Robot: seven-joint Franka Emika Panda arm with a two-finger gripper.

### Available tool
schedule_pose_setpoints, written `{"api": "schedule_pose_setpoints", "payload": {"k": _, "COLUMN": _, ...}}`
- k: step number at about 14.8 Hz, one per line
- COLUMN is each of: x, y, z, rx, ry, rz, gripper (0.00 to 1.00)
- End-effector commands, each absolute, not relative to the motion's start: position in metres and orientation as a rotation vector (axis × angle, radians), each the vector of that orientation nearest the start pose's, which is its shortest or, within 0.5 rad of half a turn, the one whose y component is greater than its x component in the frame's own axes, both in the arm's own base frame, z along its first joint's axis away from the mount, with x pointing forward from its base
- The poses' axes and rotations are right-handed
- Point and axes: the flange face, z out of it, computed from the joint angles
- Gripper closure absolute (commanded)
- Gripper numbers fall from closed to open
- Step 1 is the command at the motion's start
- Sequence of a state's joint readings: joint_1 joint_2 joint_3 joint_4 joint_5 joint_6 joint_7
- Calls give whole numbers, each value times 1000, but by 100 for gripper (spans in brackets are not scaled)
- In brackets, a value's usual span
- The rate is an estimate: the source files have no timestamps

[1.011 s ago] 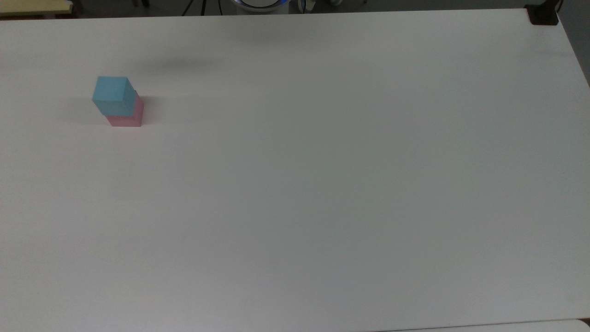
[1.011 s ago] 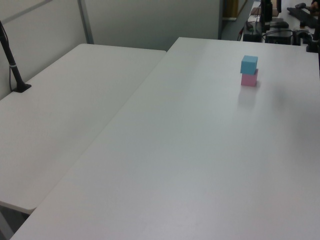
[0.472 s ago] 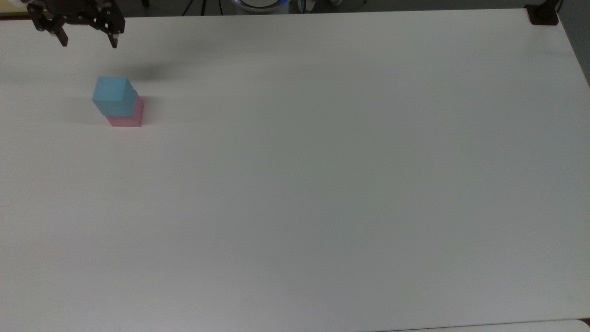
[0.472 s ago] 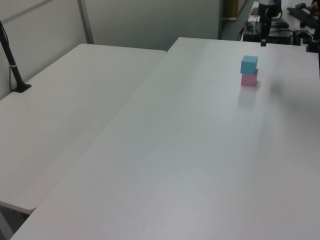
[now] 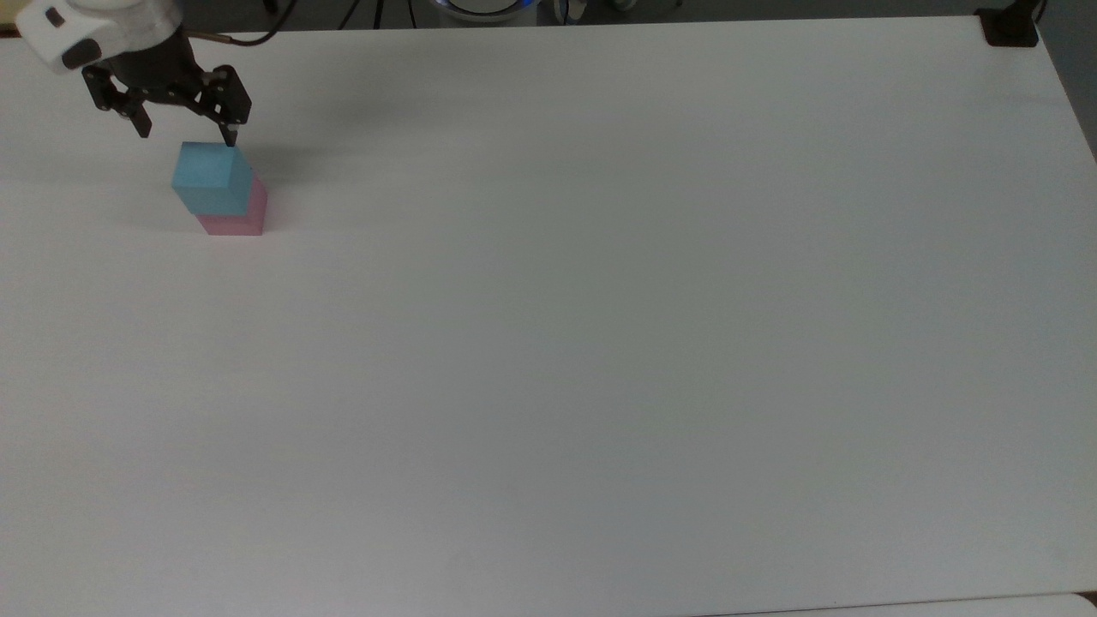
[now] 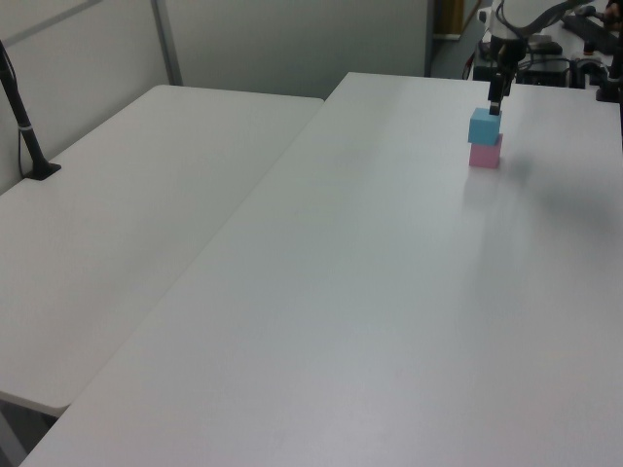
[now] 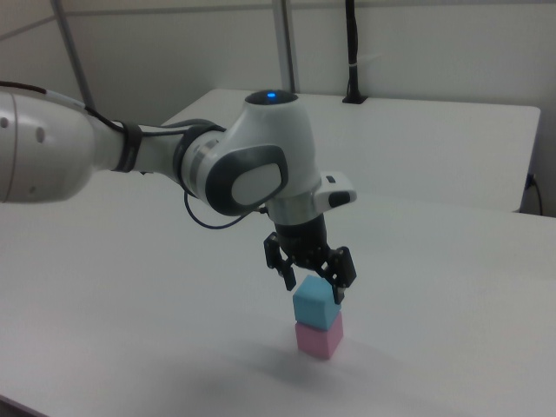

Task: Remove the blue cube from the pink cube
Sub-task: 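Move the open gripper down over the light blue cube, then close the gripper on the light blue cube and lift it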

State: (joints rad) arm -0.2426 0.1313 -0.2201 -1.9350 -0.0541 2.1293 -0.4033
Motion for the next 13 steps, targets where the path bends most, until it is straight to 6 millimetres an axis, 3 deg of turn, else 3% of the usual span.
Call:
{"api": "schedule_pose_setpoints", "payload": {"k": 1, "x": 541, "y": -261, "z": 412, "rx": -3236, "ry": 82, "rz": -92, "gripper": 0}}
{"api": "schedule_pose_setpoints", "payload": {"k": 3, "x": 544, "y": -258, "z": 402, "rx": -3228, "ry": 111, "rz": -78, "gripper": 0}}
{"api": "schedule_pose_setpoints", "payload": {"k": 4, "x": 544, "y": -257, "z": 401, "rx": -3226, "ry": 121, "rz": -73, "gripper": 6}}
{"api": "schedule_pose_setpoints", "payload": {"k": 7, "x": 547, "y": -252, "z": 401, "rx": -3225, "ry": 108, "rz": -73, "gripper": 46}}
{"api": "schedule_pose_setpoints", "payload": {"k": 8, "x": 548, "y": -252, "z": 403, "rx": -3224, "ry": 110, "rz": -79, "gripper": 51}}
{"api": "schedule_pose_setpoints", "payload": {"k": 10, "x": 546, "y": -256, "z": 408, "rx": -3207, "ry": 124, "rz": -91, "gripper": 52}}
{"api": "schedule_pose_setpoints", "payload": {"k": 13, "x": 538, "y": -286, "z": 422, "rx": -3223, "ry": 112, "rz": -130, "gripper": 56}}
